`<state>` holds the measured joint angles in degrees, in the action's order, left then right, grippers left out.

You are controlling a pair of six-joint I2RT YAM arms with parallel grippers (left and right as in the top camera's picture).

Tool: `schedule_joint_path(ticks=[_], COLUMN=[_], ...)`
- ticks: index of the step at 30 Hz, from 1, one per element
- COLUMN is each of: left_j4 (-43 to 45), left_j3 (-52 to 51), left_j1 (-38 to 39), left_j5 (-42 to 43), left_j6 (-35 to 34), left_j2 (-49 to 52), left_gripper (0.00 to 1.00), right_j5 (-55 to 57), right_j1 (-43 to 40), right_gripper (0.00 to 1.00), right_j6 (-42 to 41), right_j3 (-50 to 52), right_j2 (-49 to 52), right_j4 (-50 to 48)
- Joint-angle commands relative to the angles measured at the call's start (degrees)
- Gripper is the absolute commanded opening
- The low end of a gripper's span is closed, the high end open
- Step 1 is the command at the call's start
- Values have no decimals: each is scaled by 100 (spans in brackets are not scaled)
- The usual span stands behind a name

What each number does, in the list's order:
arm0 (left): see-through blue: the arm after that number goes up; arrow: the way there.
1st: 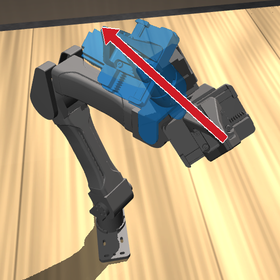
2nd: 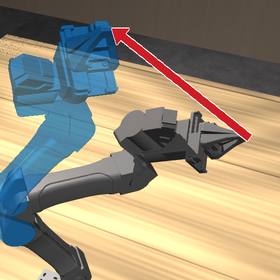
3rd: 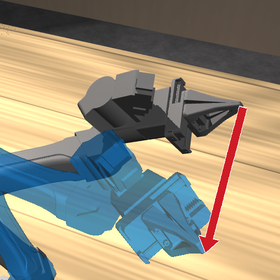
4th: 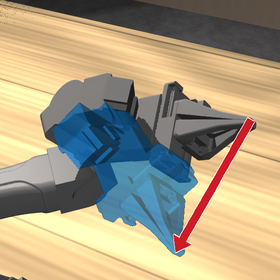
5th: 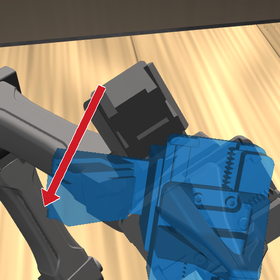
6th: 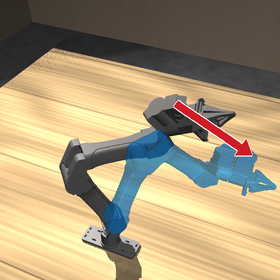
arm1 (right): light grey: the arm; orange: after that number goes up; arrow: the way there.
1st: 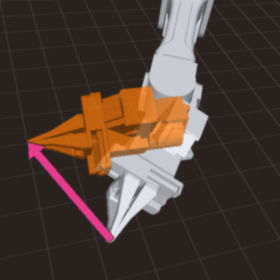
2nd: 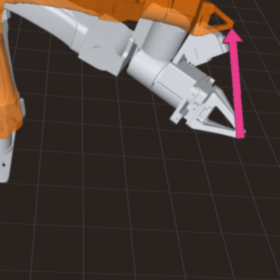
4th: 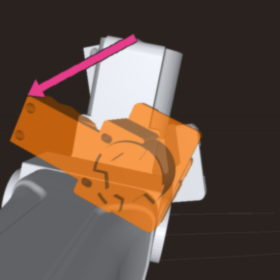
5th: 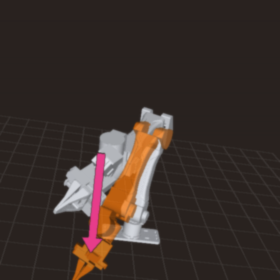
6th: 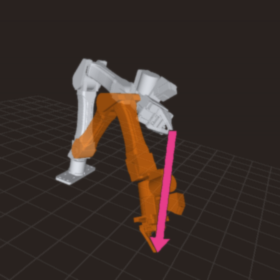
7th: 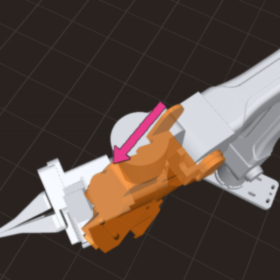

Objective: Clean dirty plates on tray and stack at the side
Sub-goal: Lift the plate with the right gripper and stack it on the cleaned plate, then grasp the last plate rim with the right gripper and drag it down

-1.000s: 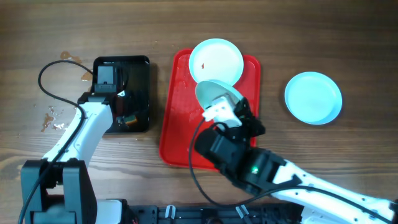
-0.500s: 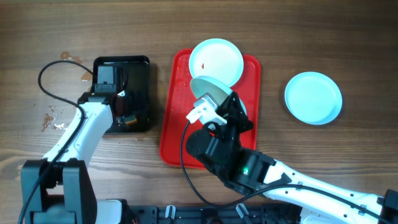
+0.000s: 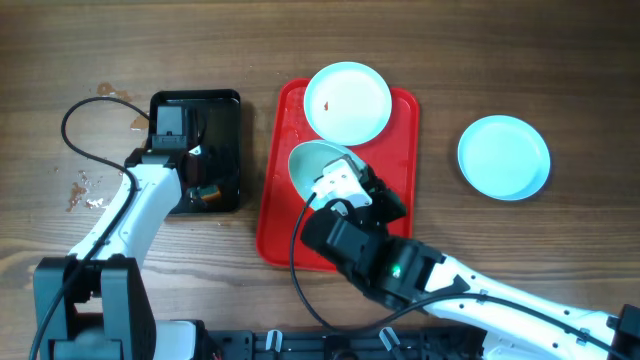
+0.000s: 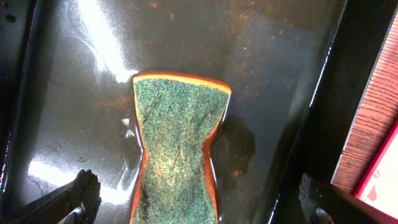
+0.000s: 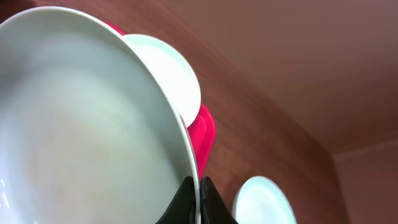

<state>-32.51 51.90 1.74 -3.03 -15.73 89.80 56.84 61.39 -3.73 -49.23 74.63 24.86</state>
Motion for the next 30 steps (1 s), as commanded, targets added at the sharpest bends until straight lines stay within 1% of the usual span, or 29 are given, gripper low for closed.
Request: schedule_joint_path(ticks=[1,3,4,5,7,9,11,13,14,17,18,19,20,21,22,23,24,25,26,27,28,29,30], left_j4=[20,20,20,20,20,20,20,20,20,20,20,20,20,20,20,20,20,20,20,20,20,20,20], left_j3=[-4,-4,-4,-4,-4,-4,-4,-4,-4,-4,-4,-4,-4,-4,-4,-4,-4,-4,-4,-4,-4,-4,-4], left_j1=[-26,-26,-26,-26,-26,-26,-26,-26,-26,-26,-26,-26,-26,-26,-26,-26,-26,-26,-26,-26,-26,-26,-26], left_j5=[63,63,63,63,63,63,63,63,63,63,63,63,63,63,63,63,63,63,63,63,63,63,63], left_j6=[35,35,35,35,35,35,35,35,35,35,35,35,35,35,35,35,35,35,35,35,35,35,35], left_j2=[-11,-11,-11,-11,-11,-11,-11,-11,-11,-11,-11,-11,-11,-11,-11,-11,-11,-11,-11,-11,-11,-11,-11], left_gripper=[100,100,100,100,100,100,100,100,100,100,100,100,100,100,100,100,100,100,100,100,100,100,100], right_j5=[-984,-1864,-2756,-3226,-4437,-5318,-5742,-6199,-6293,-6286,-6288,-6288,-6266,-6249,-6284,-6500,-7189,-8214,-9143,-9724,-9982,-9882,-9374], right_j1=[-835,-1609,-2271,-2660,-3794,-5080,-6186,-7466,-7938,-8780,-8848,-8846,-8848,-8848,-8848,-8846,-8846,-8815,-8738,-8585,-8268,-7895,-7025], right_gripper=[4,4,4,4,4,4,4,4,4,4,5,8,17,31,39,43,49,66,75,81,85,85,85], right_j6=[-619,-1182,-1523,-1615,-1777,-1954,-2079,-2173,-2221,-2205,-2194,-2192,-2184,-2190,-2190,-2181,-1950,-1342,-885,-787,-686,-636,-387], right_j3=[-68,-76,-81,-81,-81,-81,-81,-81,-81,-81,-81,-81,-81,-81,-81,-81,-81,-81,-81,-81,-81,-81,-81], right_j2=[2,-175,-481,-667,-1145,-1353,-1224,-758,-470,407,664,817,863,852,815,713,503,269,52,-179,-426,-566,-619], right_j4=[190,514,745,826,979,1185,1303,1290,1259,986,903,870,861,817,772,695,522,247,50,-70,-107,-57,101])
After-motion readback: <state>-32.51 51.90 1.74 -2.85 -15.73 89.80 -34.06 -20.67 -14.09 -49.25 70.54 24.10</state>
